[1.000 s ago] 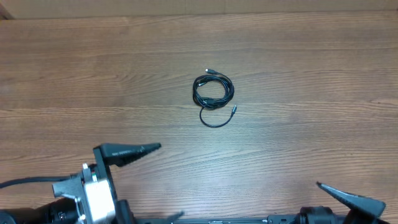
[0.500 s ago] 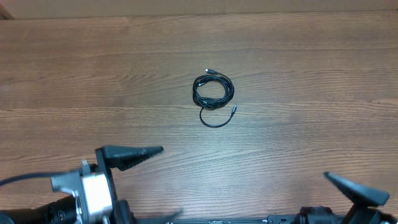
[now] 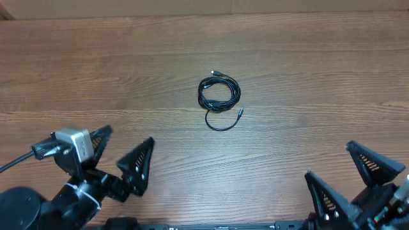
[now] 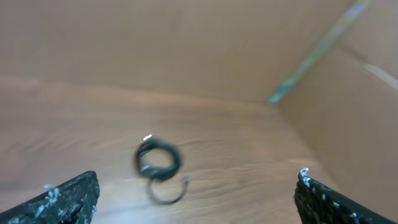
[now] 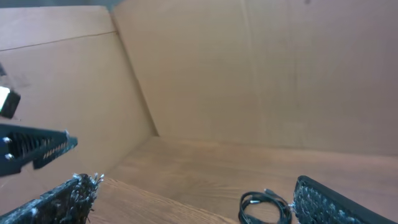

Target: Untangle cables

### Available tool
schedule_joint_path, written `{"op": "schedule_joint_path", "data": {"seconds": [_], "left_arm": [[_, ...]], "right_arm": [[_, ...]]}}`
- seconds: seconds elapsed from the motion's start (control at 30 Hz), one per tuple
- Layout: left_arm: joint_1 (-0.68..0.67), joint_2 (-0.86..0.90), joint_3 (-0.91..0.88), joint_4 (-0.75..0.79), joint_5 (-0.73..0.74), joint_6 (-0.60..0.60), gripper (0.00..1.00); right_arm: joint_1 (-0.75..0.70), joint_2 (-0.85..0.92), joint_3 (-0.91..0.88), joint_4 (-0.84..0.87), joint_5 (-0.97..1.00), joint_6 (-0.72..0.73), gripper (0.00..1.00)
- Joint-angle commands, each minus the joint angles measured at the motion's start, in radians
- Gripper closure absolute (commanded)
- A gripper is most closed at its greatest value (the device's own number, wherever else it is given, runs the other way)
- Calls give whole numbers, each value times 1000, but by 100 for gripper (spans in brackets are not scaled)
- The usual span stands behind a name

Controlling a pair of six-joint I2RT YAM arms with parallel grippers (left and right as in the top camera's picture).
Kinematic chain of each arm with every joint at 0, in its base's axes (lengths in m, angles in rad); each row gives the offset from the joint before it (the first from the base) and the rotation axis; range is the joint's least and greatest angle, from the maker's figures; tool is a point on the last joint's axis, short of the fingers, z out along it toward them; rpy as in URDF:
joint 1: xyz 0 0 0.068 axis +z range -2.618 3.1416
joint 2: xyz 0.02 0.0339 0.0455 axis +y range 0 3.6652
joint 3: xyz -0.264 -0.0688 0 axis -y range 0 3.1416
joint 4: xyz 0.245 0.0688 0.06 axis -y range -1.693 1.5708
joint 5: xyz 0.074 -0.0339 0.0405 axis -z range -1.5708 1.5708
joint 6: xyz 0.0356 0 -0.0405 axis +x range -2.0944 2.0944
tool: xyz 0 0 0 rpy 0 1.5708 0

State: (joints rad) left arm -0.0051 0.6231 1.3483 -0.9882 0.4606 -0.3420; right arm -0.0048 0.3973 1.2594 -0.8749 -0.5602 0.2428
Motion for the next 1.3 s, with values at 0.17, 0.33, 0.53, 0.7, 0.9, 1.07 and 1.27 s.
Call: {"op": "schedule_joint_path", "data": {"seconds": [0.17, 0.33, 0.53, 0.7, 0.9, 1.07, 1.27], "left_arm": [[-1, 16, 11, -58, -120, -85, 1], [-1, 47, -7, -75, -119, 134, 0], [-1, 134, -165, -66, 15, 143, 0], [-10, 265, -304, 43, 220, 203, 0], [-105, 510, -328, 171, 294, 216, 1], [-238, 657, -328, 351, 260, 161, 8], [-334, 785, -325, 531, 130, 18, 10]], "right_arm": [[4, 11, 11, -50, 16, 19, 0], [4, 12, 11, -62, 21, 19, 0], [4, 12, 11, -62, 17, 19, 0], [4, 12, 11, -61, -5, 19, 0], [4, 12, 11, -58, -72, 19, 0], [4, 12, 11, -69, -74, 19, 0], [4, 12, 11, -78, -90, 18, 0]]}}
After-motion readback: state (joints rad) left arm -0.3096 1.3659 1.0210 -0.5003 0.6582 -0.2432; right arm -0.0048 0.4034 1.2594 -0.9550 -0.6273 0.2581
